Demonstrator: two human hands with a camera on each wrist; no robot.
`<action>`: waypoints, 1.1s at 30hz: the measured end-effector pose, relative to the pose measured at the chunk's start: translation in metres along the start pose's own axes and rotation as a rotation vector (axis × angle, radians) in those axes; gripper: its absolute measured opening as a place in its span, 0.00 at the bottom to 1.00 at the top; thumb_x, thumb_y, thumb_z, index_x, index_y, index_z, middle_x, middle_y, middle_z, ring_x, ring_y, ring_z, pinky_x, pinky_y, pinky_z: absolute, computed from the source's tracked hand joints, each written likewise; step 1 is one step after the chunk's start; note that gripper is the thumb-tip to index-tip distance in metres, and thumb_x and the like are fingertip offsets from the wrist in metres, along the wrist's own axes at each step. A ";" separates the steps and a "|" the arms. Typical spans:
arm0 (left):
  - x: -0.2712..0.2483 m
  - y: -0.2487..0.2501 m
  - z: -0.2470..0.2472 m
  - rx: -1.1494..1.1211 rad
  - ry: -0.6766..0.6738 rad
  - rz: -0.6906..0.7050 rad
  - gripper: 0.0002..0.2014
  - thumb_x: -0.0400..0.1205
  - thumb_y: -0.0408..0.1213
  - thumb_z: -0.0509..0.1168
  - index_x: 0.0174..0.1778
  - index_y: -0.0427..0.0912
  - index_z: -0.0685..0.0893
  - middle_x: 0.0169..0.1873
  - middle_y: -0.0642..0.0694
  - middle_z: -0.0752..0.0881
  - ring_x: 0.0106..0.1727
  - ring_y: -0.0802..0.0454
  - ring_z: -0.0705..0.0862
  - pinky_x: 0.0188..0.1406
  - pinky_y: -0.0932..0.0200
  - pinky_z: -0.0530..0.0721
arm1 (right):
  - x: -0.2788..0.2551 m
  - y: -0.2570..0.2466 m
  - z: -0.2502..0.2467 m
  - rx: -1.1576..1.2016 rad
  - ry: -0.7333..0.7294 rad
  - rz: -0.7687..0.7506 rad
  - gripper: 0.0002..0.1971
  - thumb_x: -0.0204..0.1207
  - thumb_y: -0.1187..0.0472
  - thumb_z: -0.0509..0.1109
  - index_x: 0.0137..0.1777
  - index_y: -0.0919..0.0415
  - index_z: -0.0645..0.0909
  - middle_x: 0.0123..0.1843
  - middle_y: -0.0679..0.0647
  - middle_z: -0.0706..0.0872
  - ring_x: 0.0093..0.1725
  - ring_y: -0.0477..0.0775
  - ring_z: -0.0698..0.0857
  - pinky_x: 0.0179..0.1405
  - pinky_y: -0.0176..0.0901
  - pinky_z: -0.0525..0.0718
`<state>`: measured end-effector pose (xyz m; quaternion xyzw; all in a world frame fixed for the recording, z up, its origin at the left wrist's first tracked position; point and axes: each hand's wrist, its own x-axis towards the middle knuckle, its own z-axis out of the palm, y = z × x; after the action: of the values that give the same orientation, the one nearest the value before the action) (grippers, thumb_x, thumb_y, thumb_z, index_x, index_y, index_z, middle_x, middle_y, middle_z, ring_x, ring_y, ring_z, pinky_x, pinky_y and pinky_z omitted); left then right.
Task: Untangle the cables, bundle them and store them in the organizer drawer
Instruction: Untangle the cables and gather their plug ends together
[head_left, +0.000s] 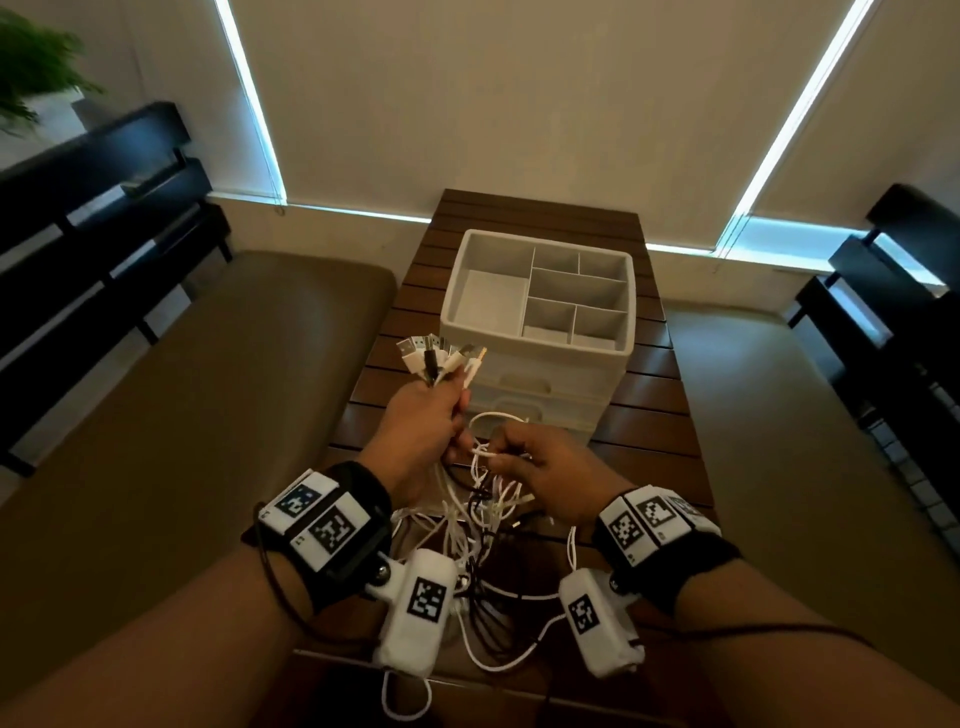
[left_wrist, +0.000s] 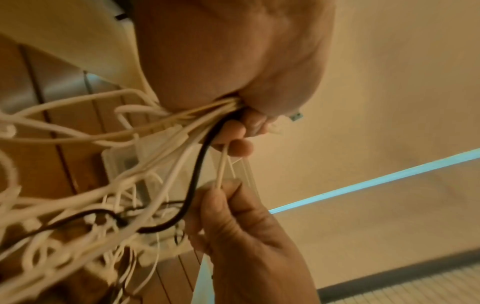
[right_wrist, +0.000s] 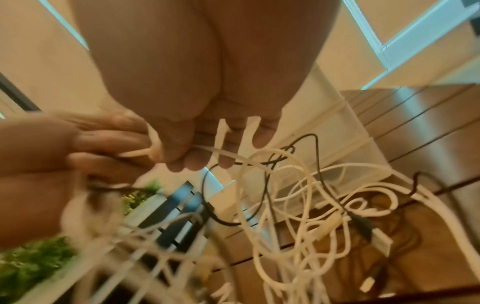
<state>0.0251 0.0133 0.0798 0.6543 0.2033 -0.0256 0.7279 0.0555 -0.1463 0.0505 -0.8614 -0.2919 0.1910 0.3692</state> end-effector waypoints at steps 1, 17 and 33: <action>-0.001 0.004 -0.003 0.100 0.020 0.020 0.19 0.88 0.45 0.58 0.31 0.43 0.75 0.17 0.50 0.71 0.23 0.51 0.72 0.19 0.62 0.68 | 0.001 0.005 -0.002 -0.065 -0.006 0.004 0.06 0.80 0.56 0.68 0.40 0.49 0.78 0.38 0.50 0.83 0.42 0.53 0.81 0.47 0.53 0.79; -0.019 0.029 -0.021 0.435 0.103 0.152 0.13 0.83 0.32 0.63 0.31 0.44 0.82 0.21 0.48 0.80 0.25 0.43 0.82 0.32 0.55 0.77 | 0.015 -0.005 -0.011 -0.255 0.003 0.146 0.16 0.83 0.54 0.64 0.31 0.48 0.74 0.30 0.43 0.79 0.30 0.40 0.77 0.28 0.35 0.67; -0.011 0.035 -0.030 1.128 -0.011 0.279 0.13 0.81 0.39 0.67 0.30 0.50 0.76 0.27 0.52 0.79 0.27 0.57 0.76 0.22 0.62 0.68 | 0.010 0.003 -0.012 -0.392 0.005 0.152 0.08 0.82 0.56 0.65 0.48 0.56 0.84 0.39 0.49 0.83 0.42 0.53 0.83 0.42 0.45 0.80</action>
<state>0.0182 0.0450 0.1149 0.9615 0.0663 -0.0370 0.2643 0.0706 -0.1480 0.0556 -0.9367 -0.2568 0.1559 0.1798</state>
